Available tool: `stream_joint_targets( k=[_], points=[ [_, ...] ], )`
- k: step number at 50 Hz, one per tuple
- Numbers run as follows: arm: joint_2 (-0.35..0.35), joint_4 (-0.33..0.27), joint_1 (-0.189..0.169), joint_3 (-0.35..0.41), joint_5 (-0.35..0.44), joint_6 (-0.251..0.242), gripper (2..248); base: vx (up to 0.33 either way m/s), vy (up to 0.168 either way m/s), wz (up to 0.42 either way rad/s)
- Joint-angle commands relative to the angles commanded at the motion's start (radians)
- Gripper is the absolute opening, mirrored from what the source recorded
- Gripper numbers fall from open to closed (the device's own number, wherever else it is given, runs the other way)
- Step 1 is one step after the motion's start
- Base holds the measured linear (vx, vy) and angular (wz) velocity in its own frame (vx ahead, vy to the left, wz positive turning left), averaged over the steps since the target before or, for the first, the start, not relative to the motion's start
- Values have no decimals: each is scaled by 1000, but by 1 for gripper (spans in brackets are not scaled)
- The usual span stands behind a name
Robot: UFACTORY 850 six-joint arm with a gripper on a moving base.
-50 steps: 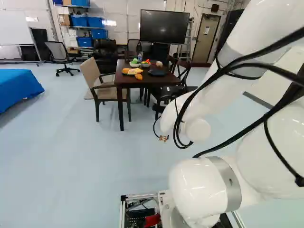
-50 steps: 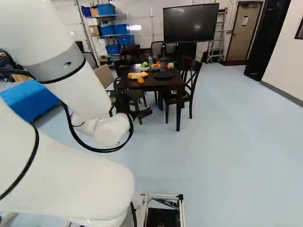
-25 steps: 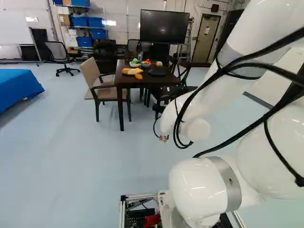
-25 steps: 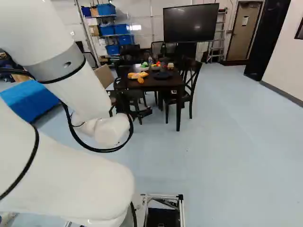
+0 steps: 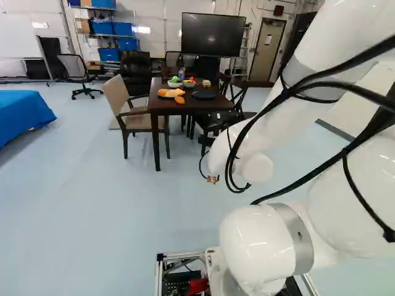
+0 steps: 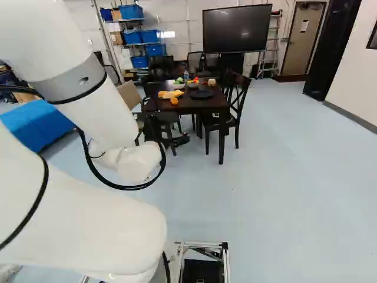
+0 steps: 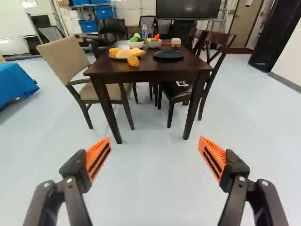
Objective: Move the croissant to the empty plate
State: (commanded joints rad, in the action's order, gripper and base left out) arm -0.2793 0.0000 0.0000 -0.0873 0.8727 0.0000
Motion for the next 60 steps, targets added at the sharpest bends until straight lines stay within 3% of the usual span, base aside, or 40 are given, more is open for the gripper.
stream_joint_targets(
  k=[39,60],
  points=[
    [0,0,0,0,0,0,247,160,-2,-14],
    [0,0,0,0,0,0,247,223,26,102]
  ],
)
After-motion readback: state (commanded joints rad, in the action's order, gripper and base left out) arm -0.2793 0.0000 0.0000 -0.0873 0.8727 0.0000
